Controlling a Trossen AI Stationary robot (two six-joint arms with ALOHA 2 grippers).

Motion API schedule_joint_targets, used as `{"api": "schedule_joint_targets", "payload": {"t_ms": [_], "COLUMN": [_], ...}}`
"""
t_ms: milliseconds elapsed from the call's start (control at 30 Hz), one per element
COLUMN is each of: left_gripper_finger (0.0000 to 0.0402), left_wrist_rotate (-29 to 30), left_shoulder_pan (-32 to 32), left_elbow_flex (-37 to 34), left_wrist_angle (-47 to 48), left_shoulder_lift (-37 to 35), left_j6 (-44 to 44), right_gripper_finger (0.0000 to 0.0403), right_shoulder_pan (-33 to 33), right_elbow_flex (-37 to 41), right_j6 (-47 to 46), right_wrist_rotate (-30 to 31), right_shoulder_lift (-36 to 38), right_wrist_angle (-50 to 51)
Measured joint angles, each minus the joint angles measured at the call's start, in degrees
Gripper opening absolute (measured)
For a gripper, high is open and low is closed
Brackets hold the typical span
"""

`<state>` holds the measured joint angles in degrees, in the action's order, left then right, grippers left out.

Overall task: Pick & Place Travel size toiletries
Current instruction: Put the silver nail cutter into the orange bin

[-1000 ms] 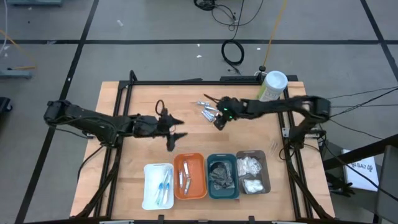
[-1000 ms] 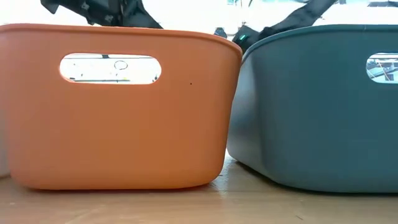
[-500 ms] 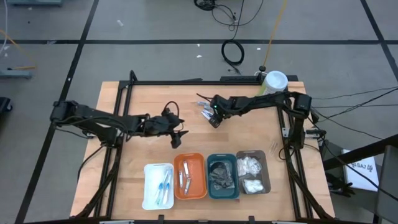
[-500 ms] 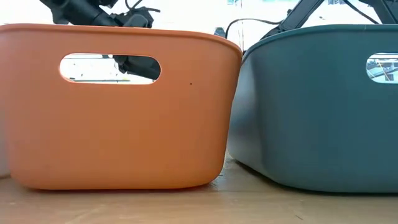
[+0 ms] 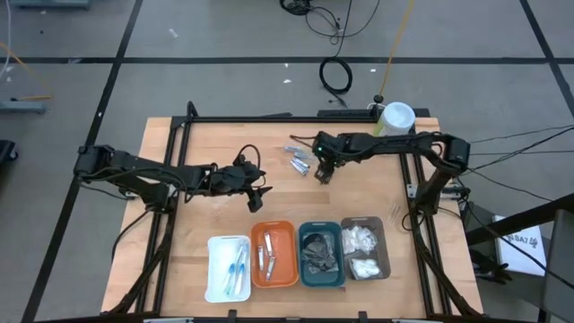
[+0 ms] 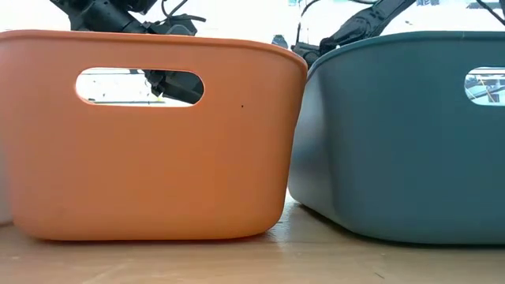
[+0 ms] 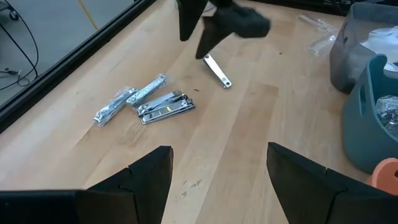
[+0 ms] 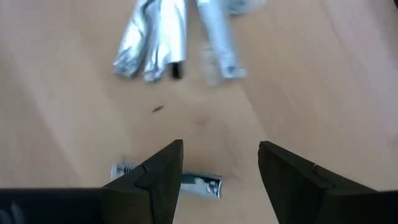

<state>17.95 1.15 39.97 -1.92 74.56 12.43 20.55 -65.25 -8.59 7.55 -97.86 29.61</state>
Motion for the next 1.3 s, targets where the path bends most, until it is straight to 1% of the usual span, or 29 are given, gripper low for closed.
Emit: {"api": "schedule_joint_targets", "payload": {"t_ms": [100,233,300,367,600,733,967,1167,1300], "left_gripper_finger": [0.0255,0.0255,0.0255,0.0255,0.0255,0.0255,0.0255,0.0255,0.0255], "left_wrist_rotate": [-0.02,-0.04,-0.04,-0.04,-0.03,-0.02,-0.02,0.00,0.00], "left_shoulder_pan": [0.00,0.00,0.00,0.00,0.00,0.00,0.00,0.00,0.02], "left_elbow_flex": [0.00,0.00,0.00,0.00,0.00,0.00,0.00,0.00,0.00], "left_wrist_angle": [-0.04,-0.01,-0.01,0.00,-0.02,-0.06,-0.06,-0.96,-1.16], "left_shoulder_lift": [0.00,0.00,0.00,0.00,0.00,0.00,0.00,0.00,0.00], "left_j6": [0.04,0.13,0.28,0.31,0.33,0.29,1.22,1.03,0.96], "right_gripper_finger": [0.0196,0.0196,0.0196,0.0196,0.0196,0.0196,0.0196,0.0195,0.0178], "right_shoulder_pan": [-0.96,-2.17,-2.69,-3.07,-3.04,-2.26,-2.22,-1.57,-0.65], "right_elbow_flex": [0.01,0.35,1.54,2.89,7.52,10.51,10.84,10.88,10.71], "right_j6": [12.42,26.64,31.93,34.84,36.74,38.60,40.70,41.78,41.46], "right_wrist_rotate": [-0.21,-0.20,-0.22,-0.31,-0.32,-0.31,1.91,-2.05,-4.76], "right_shoulder_lift": [0.96,1.41,1.33,1.33,1.33,1.33,1.36,1.20,-0.33], "right_wrist_angle": [0.78,0.79,0.87,1.08,0.15,-6.22,-7.71,-11.29,-11.31]}}
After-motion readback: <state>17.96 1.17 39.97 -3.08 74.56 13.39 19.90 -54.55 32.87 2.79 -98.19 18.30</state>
